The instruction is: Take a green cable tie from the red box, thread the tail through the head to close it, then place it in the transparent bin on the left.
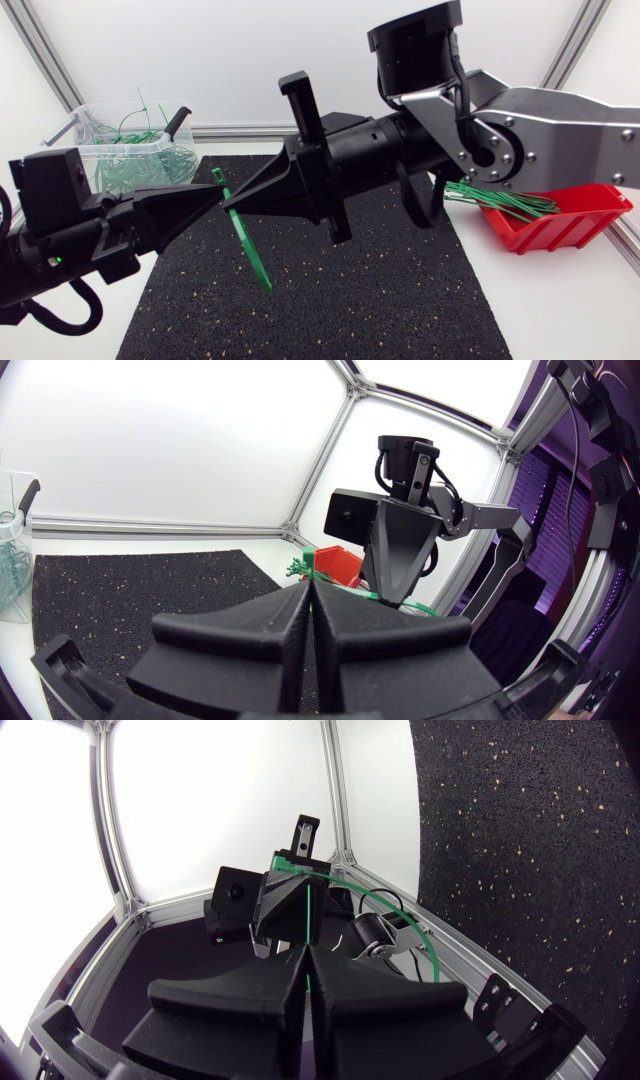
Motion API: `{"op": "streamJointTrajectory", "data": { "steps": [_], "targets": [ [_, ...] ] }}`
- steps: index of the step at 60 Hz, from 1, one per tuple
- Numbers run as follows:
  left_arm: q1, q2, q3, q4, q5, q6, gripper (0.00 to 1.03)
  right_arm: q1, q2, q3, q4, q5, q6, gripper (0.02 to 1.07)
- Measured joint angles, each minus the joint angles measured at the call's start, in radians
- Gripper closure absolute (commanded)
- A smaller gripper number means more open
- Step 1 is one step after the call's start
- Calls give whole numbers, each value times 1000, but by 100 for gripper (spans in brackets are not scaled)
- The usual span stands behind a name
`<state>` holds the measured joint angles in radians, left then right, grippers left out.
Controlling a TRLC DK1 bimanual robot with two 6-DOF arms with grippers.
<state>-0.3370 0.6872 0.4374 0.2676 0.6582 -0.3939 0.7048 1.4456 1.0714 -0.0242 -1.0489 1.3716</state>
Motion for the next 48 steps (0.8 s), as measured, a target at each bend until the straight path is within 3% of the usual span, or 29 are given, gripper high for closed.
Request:
{"op": "streamJointTrajectory", "data": {
  "steps": [48],
  "targets": [
    [-33, -9, 0, 14, 0, -3, 100, -19, -38, 0, 29, 0, 43, 102]
  ]
}}
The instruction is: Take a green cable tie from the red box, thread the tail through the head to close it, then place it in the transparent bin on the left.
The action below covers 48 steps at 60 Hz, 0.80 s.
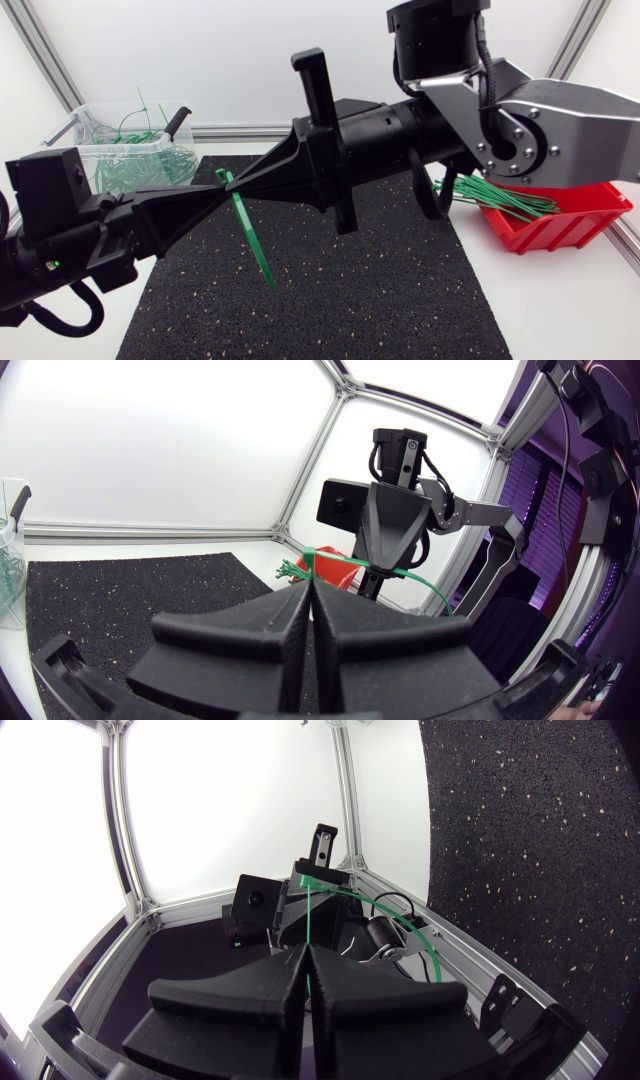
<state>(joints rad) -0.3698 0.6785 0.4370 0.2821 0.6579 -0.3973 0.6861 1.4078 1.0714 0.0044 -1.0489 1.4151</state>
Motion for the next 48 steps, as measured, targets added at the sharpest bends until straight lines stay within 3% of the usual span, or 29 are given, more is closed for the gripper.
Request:
{"op": "streamJointTrajectory", "data": {
  "steps": [48],
  "targets": [
    [-26, 3, 0, 4, -14, 0, 100, 20, 0, 0, 8, 0, 3, 102]
  ]
}}
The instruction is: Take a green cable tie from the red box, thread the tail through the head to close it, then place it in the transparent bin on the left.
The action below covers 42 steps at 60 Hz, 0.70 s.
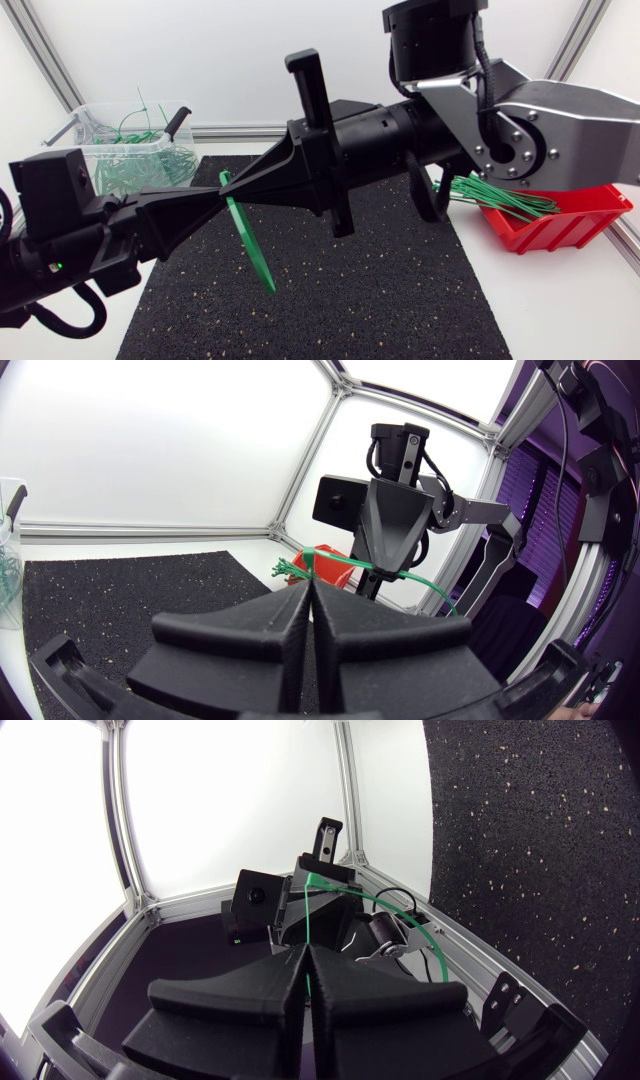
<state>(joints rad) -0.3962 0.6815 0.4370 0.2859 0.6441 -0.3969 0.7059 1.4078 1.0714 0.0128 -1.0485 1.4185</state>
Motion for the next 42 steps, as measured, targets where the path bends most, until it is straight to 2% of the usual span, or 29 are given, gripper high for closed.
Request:
{"op": "streamJointTrajectory", "data": {
  "steps": [42],
  "targets": [
    [0, 5, 0, 5, -16, 0, 100, -7, 0, 0, 14, 3, 4, 102]
  ]
}}
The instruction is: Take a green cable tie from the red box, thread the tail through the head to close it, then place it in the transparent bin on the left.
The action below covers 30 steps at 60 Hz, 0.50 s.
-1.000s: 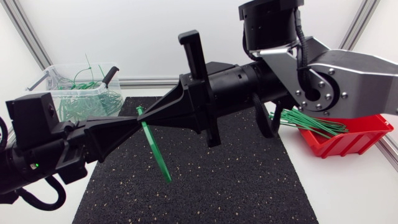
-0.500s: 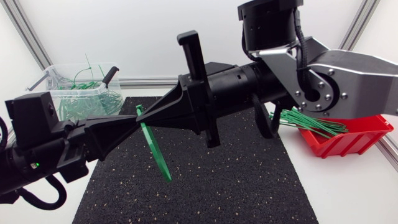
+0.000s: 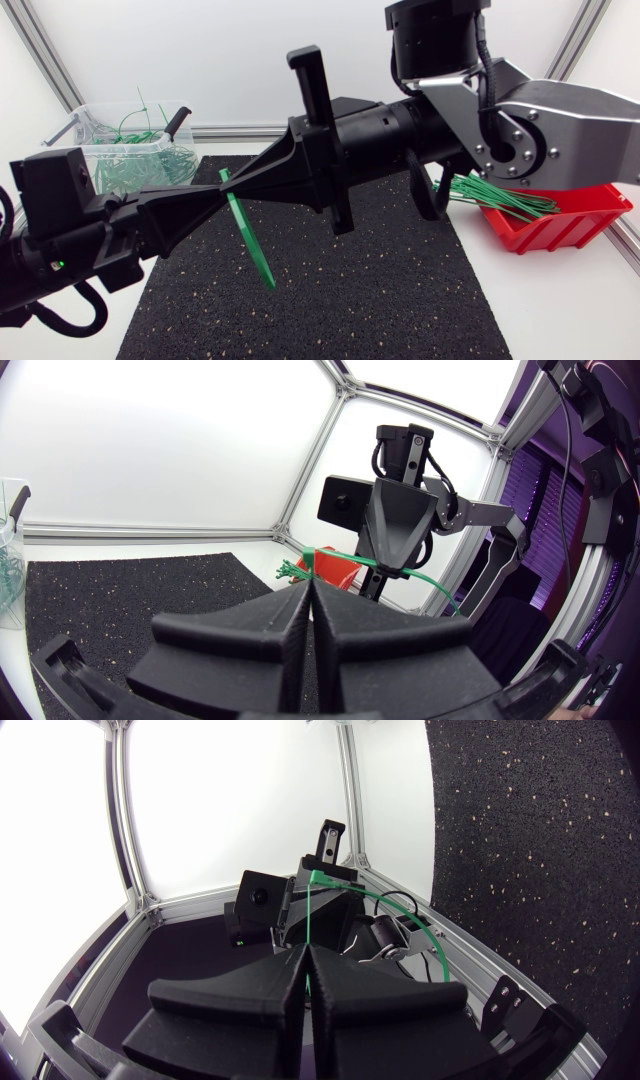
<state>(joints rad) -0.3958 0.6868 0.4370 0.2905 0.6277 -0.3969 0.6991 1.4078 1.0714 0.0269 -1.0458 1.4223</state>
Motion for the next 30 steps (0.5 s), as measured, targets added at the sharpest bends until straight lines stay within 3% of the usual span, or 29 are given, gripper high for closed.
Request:
{"op": "streamJointTrajectory", "data": {
  "steps": [30],
  "targets": [
    [2, 0, 0, 0, 0, 0, 100, -1, 13, 0, 5, 0, 0, 102]
  ]
}}
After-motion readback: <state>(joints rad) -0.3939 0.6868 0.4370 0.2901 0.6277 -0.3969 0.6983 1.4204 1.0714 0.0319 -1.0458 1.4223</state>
